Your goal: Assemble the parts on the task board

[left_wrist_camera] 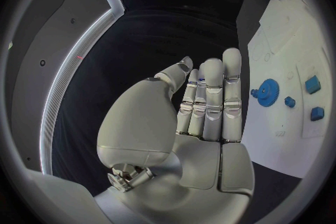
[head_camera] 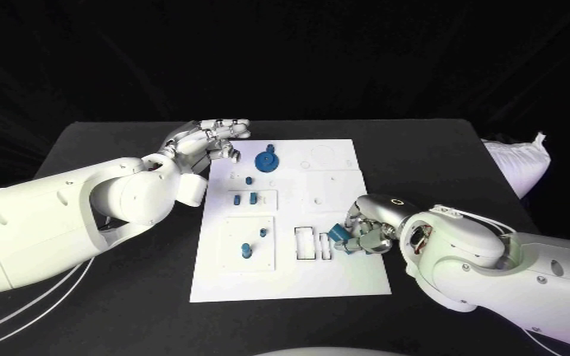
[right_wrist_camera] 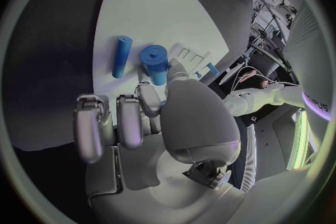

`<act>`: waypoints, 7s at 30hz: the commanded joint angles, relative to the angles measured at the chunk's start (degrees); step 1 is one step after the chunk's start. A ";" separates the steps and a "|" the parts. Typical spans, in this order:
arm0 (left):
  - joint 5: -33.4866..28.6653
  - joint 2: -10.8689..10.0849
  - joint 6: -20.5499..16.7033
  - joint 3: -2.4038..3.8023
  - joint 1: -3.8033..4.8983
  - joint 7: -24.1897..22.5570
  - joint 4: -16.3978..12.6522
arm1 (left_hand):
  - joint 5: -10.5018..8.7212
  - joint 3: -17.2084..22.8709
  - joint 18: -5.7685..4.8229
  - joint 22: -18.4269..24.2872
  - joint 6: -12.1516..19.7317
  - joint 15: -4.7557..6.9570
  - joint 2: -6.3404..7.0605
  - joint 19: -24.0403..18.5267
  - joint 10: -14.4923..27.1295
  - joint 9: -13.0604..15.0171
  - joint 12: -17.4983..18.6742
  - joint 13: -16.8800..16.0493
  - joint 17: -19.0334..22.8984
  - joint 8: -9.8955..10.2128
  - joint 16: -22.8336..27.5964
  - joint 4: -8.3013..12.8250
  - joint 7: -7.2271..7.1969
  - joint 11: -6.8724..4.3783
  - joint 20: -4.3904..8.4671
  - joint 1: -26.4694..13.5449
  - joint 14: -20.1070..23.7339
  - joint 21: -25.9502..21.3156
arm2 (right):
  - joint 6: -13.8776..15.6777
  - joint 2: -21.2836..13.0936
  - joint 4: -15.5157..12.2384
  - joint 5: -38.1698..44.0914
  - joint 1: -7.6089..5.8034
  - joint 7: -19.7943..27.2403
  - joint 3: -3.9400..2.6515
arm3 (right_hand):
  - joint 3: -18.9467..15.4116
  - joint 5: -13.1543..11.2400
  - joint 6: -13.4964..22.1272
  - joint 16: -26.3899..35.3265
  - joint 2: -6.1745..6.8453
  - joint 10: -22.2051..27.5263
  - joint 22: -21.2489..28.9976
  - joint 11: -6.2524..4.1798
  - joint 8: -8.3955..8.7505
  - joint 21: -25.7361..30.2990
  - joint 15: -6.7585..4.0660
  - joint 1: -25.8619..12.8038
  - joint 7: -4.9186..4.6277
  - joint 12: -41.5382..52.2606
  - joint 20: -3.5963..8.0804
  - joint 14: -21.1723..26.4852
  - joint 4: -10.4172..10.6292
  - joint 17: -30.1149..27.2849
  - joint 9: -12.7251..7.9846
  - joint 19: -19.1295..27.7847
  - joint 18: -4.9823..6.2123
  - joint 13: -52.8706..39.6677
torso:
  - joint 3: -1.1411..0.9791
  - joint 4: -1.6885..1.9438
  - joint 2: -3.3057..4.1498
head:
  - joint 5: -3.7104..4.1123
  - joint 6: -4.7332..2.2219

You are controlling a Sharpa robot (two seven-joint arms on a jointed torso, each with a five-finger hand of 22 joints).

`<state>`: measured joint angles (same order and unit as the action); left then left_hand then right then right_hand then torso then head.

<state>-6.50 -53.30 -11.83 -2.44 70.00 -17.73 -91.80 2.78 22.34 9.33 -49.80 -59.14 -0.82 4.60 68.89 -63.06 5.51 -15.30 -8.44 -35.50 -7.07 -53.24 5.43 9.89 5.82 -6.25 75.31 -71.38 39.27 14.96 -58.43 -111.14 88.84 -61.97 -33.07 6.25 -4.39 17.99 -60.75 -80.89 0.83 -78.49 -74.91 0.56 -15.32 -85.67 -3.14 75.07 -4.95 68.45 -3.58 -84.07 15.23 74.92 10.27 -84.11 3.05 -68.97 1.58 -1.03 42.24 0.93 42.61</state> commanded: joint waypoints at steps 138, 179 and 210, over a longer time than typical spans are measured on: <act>0.19 -0.19 2.05 -0.21 -0.47 0.17 0.11 | -0.05 -0.45 0.70 0.18 0.53 -0.02 -0.44 -0.33 0.56 -0.09 -0.45 -0.09 0.11 -0.30 0.05 0.02 0.11 -0.14 -0.30 -0.11 0.47 -0.33 | -0.64 -8.50 -2.00 -0.11 -1.78 -0.39 0.36 | -6.34 -8.73 0.06 0.33 -4.77 -0.25 -6.72 0.04 4.42 0.23 -0.14 1.84 -0.26 -8.41 0.43 -3.37 -5.68 0.40 7.77 -0.22 -0.95 0.82 | -0.04 -0.15 -0.07 | 0.93 -0.33; 0.19 -0.49 2.19 -0.22 -0.49 0.36 0.08 | -0.05 -0.63 0.72 0.31 0.61 -0.03 -0.51 -0.35 0.76 -0.11 -0.74 -0.18 0.35 -0.40 0.09 0.06 0.10 -0.14 -0.32 -0.04 0.63 -0.54 | -12.92 -0.11 0.79 16.44 1.90 -1.01 0.43 | -1.11 -13.26 -2.58 -1.05 -4.07 -0.78 -7.70 -0.58 5.73 -0.25 -0.64 11.62 0.31 -6.45 0.91 -3.60 -11.85 2.63 7.49 -0.73 -1.17 -1.48 | -0.03 -0.15 -0.14 | 0.49 0.53; 0.19 -0.30 2.21 -0.25 -0.52 0.44 0.10 | -0.05 -0.63 0.72 0.31 0.61 -0.03 -0.51 -0.35 0.76 -0.11 -0.74 -0.18 0.35 -0.40 0.09 0.06 0.10 -0.14 -0.32 -0.04 0.63 -0.54 | 4.03 -1.75 -1.09 -6.08 1.45 -1.58 0.33 | 11.49 7.38 -3.78 -0.59 -0.10 -1.31 -7.75 -1.00 7.00 -0.18 -0.99 4.59 0.81 -7.69 1.13 -3.55 -10.96 2.47 8.67 -0.69 -1.13 -1.33 | 0.01 -0.10 -0.12 | 0.96 0.69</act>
<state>-6.49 -53.73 -10.70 -2.72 69.48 -17.06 -91.61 2.78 21.90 9.33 -49.56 -58.93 -0.85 4.60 68.68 -62.66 5.49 -15.95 -8.54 -35.22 -7.27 -53.24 5.47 10.09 5.81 -6.46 75.31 -70.96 38.95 16.38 -60.10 -112.15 91.67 -60.74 -33.54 6.31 6.68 25.30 -64.08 -81.78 1.11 -78.84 -74.95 -0.09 -8.14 -85.60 -4.02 80.13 -4.68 61.15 -2.90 -83.93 4.48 74.95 18.51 -83.99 3.04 -70.60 1.58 -1.14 42.11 1.83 43.32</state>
